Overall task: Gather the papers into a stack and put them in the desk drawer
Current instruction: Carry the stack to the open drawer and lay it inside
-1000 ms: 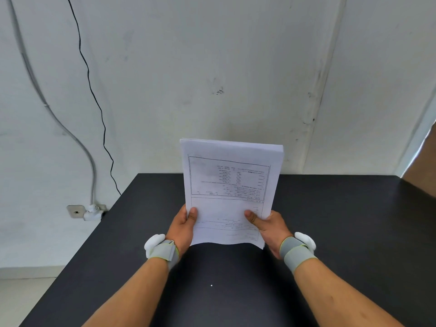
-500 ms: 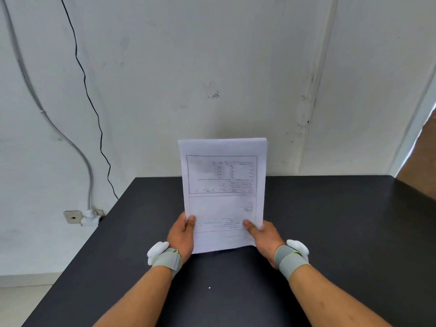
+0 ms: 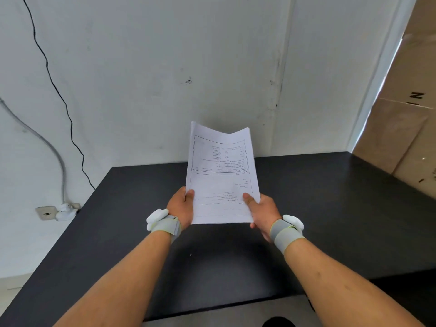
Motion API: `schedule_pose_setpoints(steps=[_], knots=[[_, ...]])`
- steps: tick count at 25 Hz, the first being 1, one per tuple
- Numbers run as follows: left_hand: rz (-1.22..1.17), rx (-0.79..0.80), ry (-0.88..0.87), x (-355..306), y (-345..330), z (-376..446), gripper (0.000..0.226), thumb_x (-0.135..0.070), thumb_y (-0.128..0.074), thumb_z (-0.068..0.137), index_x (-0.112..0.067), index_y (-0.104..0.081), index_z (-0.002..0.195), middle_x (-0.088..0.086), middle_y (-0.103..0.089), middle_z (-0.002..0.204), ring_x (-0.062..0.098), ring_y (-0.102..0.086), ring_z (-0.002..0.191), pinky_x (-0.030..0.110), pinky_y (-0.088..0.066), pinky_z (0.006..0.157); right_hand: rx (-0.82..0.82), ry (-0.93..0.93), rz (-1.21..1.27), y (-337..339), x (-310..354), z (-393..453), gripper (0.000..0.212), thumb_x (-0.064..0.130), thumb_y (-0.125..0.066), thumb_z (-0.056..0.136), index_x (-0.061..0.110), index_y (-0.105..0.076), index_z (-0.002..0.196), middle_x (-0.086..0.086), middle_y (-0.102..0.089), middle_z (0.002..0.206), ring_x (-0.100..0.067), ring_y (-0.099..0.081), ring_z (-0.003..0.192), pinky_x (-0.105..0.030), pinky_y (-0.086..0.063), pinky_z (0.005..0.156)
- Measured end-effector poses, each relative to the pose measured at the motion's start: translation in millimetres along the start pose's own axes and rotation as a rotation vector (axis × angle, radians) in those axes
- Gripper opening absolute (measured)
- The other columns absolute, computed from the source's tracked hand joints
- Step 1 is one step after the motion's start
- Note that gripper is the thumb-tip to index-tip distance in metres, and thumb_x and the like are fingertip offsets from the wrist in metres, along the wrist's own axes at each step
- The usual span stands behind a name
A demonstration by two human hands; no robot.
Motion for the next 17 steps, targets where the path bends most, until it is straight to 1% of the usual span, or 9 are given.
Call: schedule_pose_setpoints(steps=[2,6,7,12,15,17], knots=[[0.006,0.032,-0.022,-12,-16,-6,0.024,-0.029,-0.038,0.103,-0.014,-0.057,0.1,0.007,-0.065,0.105,0.023,-0.054,0.087,0.028,-0.037,0.079,-0.039,-0.017,0.019,22,-3,-14,0.026,0.032,-0.057,0.099,0.015,-0.067,0.115,-0.005,-0.074,0.101,-0.02,-0.061,0.07,-0.022,-0.038,0.035],[-0.008,0.154,-0.092,-44,-70,-29,0.033,-0.029,-0.038,0.103,-0.006,-0.059,0.113,0.013,-0.066,0.117,0.025,-0.056,0.092,0.029,-0.038,0.082,-0.169,-0.046,0.037,87,-17,-50,0.026,0.035,-0.058,0.098,0.016,-0.067,0.114,-0.003,-0.074,0.102,-0.019,-0.061,0.071,-0.021,-0.04,0.036],[-0.013,0.218,-0.126,-58,-97,-42,0.033,-0.029,-0.038,0.103,-0.005,-0.059,0.113,0.014,-0.066,0.117,0.025,-0.056,0.091,0.029,-0.038,0.082,-0.237,-0.05,0.061,117,-26,-67,0.025,0.035,-0.058,0.098,0.017,-0.067,0.113,-0.002,-0.074,0.1,-0.019,-0.061,0.069,-0.021,-0.04,0.036],[-0.014,0.356,-0.214,-98,-160,-73,0.033,-0.03,-0.037,0.103,-0.007,-0.059,0.11,0.012,-0.067,0.113,0.025,-0.057,0.089,0.03,-0.04,0.08,-0.389,-0.057,0.094,190,-46,-112,0.023,0.034,-0.054,0.098,0.017,-0.068,0.107,-0.003,-0.07,0.089,-0.021,-0.056,0.062,-0.022,-0.039,0.036],[-0.012,0.481,-0.275,-130,-212,-107,0.034,-0.031,-0.036,0.103,-0.008,-0.06,0.112,0.012,-0.067,0.115,0.024,-0.057,0.089,0.031,-0.042,0.082,-0.526,-0.046,0.143,244,-61,-153,0.02,0.029,-0.053,0.099,0.016,-0.068,0.104,-0.004,-0.065,0.081,-0.018,-0.052,0.053,-0.021,-0.035,0.035],[-0.013,0.555,-0.304,-147,-241,-131,0.035,-0.032,-0.036,0.103,-0.008,-0.059,0.115,0.01,-0.067,0.115,0.024,-0.056,0.09,0.031,-0.041,0.082,-0.607,-0.046,0.154,274,-70,-181,0.021,0.029,-0.053,0.099,0.016,-0.068,0.106,-0.005,-0.064,0.08,-0.017,-0.049,0.049,-0.021,-0.034,0.035]])
Point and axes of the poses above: each hand's wrist, its own z-axis towards the middle knuckle, its own y-axis out of the back of the hand, x = y × z, the point moved 8 cm from there along z, towards the middle knuckle
